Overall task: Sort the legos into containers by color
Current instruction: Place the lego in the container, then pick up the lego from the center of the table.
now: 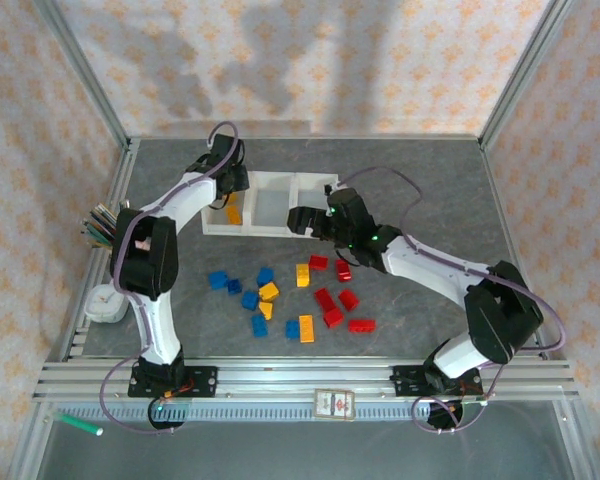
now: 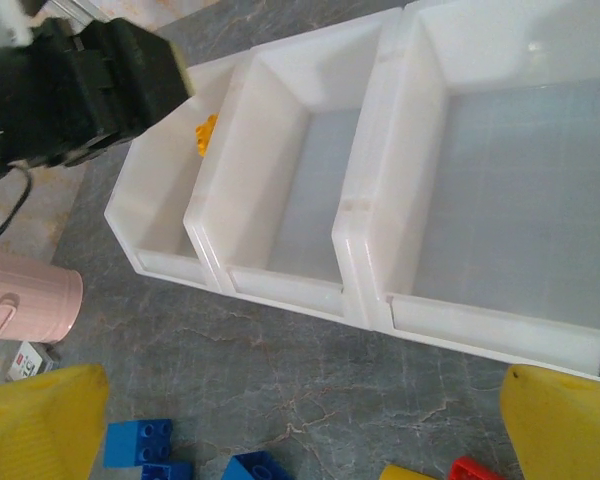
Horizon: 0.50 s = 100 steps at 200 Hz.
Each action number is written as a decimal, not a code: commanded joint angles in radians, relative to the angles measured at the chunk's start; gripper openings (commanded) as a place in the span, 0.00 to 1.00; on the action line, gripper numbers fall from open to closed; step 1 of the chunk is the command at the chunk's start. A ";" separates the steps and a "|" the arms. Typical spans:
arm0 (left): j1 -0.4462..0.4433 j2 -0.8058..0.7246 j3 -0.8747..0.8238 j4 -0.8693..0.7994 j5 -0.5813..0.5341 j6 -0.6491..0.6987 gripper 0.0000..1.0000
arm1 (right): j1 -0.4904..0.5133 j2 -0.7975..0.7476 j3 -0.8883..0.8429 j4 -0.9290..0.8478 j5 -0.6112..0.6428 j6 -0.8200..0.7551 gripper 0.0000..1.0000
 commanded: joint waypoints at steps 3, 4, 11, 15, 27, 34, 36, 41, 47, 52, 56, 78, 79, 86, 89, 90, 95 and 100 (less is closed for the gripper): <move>-0.037 -0.152 -0.077 0.001 0.069 -0.024 0.49 | -0.023 -0.071 -0.043 -0.025 -0.002 -0.012 1.00; -0.038 -0.157 -0.082 0.001 0.071 -0.024 0.49 | -0.023 -0.073 -0.045 -0.027 -0.003 -0.012 1.00; -0.054 -0.186 -0.111 0.001 0.075 -0.030 0.49 | -0.031 -0.085 -0.056 -0.038 -0.004 -0.014 1.00; -0.065 -0.202 -0.130 -0.001 0.077 -0.037 0.49 | -0.033 -0.093 -0.063 -0.045 -0.003 -0.014 1.00; -0.107 -0.251 -0.187 -0.002 0.085 -0.045 0.49 | -0.040 -0.119 -0.086 -0.064 -0.001 -0.018 1.00; -0.137 -0.286 -0.221 -0.002 0.073 -0.057 0.50 | -0.044 -0.135 -0.102 -0.076 -0.003 -0.019 1.00; -0.144 -0.295 -0.232 -0.001 0.069 -0.061 0.50 | -0.045 -0.140 -0.107 -0.079 -0.004 -0.019 1.00; -0.170 -0.315 -0.258 0.004 0.062 -0.070 0.50 | -0.049 -0.150 -0.119 -0.086 -0.010 -0.020 1.00; -0.198 -0.342 -0.287 0.007 0.062 -0.076 0.50 | -0.053 -0.165 -0.134 -0.095 -0.017 -0.018 1.00; -0.222 -0.360 -0.310 0.005 0.057 -0.087 0.51 | -0.057 -0.174 -0.146 -0.102 -0.024 -0.017 1.00; -0.240 -0.372 -0.326 0.004 0.051 -0.101 0.51 | -0.060 -0.182 -0.155 -0.110 -0.029 -0.015 1.00; -0.335 -0.424 -0.406 -0.003 0.035 -0.162 0.52 | -0.067 -0.224 -0.203 -0.149 -0.046 -0.006 1.00; -0.337 -0.426 -0.407 -0.003 0.034 -0.165 0.52 | -0.067 -0.226 -0.205 -0.150 -0.046 -0.007 1.00; -0.366 -0.436 -0.431 -0.002 0.034 -0.182 0.52 | -0.068 -0.242 -0.224 -0.158 -0.049 -0.004 1.00; -0.377 -0.440 -0.439 -0.002 0.032 -0.190 0.52 | -0.068 -0.248 -0.232 -0.159 -0.049 -0.003 1.00; -0.380 -0.442 -0.442 -0.003 0.032 -0.193 0.52 | -0.068 -0.251 -0.235 -0.160 -0.050 -0.002 1.00; -0.399 -0.446 -0.453 -0.005 0.025 -0.210 0.53 | -0.070 -0.262 -0.248 -0.165 -0.051 0.001 1.00; -0.418 -0.450 -0.466 -0.005 0.022 -0.228 0.53 | -0.071 -0.271 -0.260 -0.170 -0.051 0.005 1.00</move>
